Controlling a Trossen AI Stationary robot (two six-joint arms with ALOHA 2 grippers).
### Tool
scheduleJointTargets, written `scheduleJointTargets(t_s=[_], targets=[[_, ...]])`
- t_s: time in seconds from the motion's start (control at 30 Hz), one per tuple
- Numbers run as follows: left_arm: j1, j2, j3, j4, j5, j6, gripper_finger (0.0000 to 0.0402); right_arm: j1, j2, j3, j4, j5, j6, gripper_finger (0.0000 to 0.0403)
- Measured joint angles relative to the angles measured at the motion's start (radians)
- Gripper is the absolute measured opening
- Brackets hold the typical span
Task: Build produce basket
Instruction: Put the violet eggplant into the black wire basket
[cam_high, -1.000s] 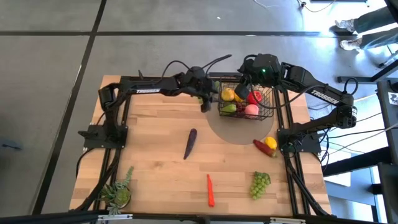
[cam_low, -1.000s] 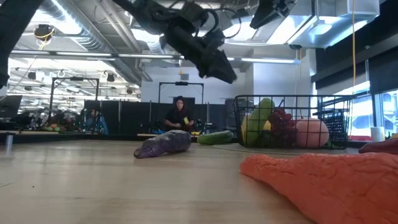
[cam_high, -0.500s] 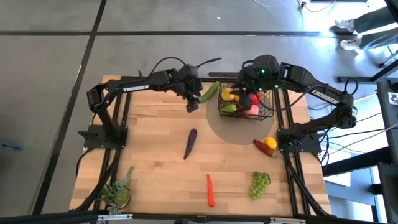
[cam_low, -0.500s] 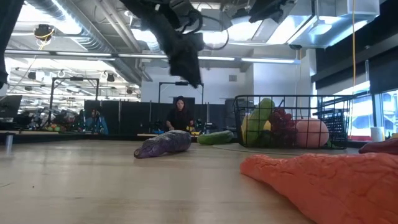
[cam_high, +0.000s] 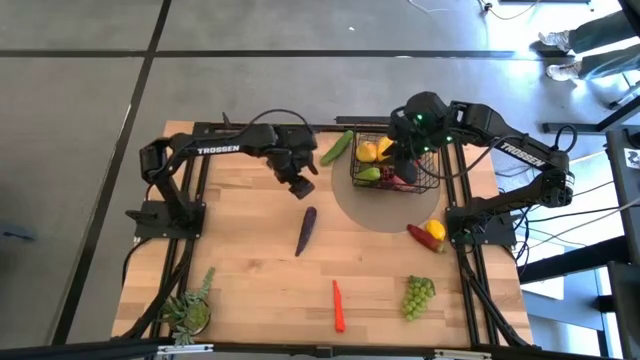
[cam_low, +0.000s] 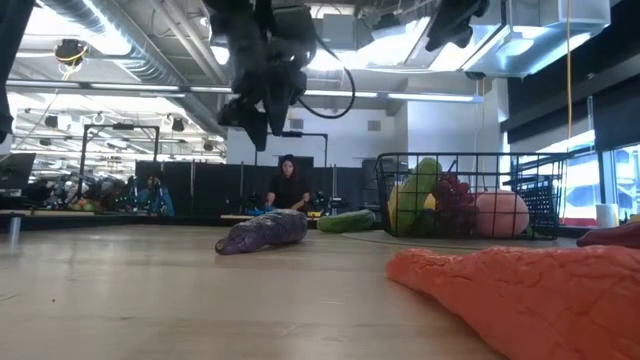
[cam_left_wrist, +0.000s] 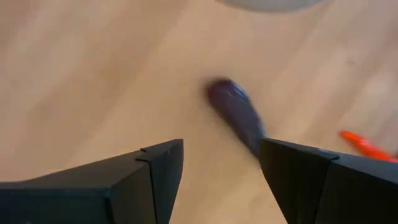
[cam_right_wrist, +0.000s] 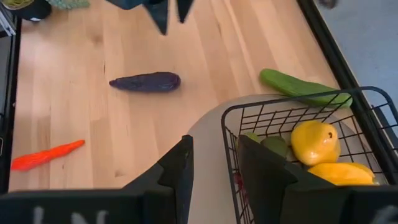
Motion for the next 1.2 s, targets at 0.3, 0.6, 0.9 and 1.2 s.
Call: scheduleJointTargets(t_s=[0.3, 0.6, 0.9, 1.2], targets=[[-0.1, 0.0, 0.0, -0.022, -0.003, -0.14, 0.0196, 0.0, 0.0, 0.0, 0.0, -0.018, -0.023, 0.012], [-0.18, 0.001, 0.0, -0.02, -0.115, -0.279, 0.0196, 0.001, 0.0, 0.0, -0.005, -0.164, -0.038, 0.0119], [-0.323, 0.001, 0.0, -0.002, -0.257, -0.478, 0.0196, 0.001, 0.0, 0.0, -0.028, -0.17, -0.176, 0.0119], [-0.439, 0.075, 0.0, 0.096, -0.392, -0.592, 0.0196, 0.002, -0.002, 0.0, -0.086, -0.217, -0.295, 0.0119]])
